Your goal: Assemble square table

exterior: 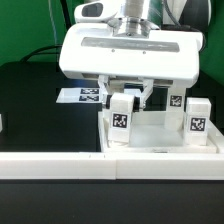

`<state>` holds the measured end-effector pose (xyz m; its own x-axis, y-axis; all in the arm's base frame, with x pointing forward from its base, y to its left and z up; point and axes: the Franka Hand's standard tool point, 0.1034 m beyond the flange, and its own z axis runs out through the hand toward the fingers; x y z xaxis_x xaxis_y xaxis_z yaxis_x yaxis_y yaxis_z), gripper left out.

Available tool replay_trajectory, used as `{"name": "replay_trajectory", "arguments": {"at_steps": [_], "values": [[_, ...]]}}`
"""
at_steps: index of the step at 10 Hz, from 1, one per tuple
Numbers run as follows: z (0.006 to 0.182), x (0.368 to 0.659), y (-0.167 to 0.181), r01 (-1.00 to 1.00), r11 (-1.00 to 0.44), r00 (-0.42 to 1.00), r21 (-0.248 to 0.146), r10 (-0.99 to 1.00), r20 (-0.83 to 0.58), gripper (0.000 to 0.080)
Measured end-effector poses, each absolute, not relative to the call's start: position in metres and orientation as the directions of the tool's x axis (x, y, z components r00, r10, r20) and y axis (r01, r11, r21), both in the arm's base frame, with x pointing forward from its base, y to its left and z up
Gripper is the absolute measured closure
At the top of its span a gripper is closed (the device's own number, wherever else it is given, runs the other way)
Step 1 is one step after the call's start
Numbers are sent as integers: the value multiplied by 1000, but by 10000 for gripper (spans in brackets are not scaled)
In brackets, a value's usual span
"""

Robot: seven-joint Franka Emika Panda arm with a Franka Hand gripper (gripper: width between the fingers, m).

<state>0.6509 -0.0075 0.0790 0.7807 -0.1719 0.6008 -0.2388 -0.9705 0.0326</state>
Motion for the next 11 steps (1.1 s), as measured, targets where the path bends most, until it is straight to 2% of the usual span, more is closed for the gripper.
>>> {"name": "replay_trajectory", "arguments": {"at_steps": [1, 2, 3, 4, 9, 10, 11], "values": [[79, 651, -8, -239, -971, 781, 33, -172, 601, 509], [79, 651, -8, -239, -971, 781, 33, -172, 601, 304], [79, 651, -8, -239, -971, 781, 33, -172, 601, 198], [79, 651, -8, -239, -971, 781, 33, -172, 601, 165], [79, 651, -8, -239, -970, 784, 32, -173, 597, 151], [80, 651, -8, -247, -969, 822, 19, -199, 534, 151], [92, 653, -4, -253, -967, 854, -6, -227, 469, 151]]}}
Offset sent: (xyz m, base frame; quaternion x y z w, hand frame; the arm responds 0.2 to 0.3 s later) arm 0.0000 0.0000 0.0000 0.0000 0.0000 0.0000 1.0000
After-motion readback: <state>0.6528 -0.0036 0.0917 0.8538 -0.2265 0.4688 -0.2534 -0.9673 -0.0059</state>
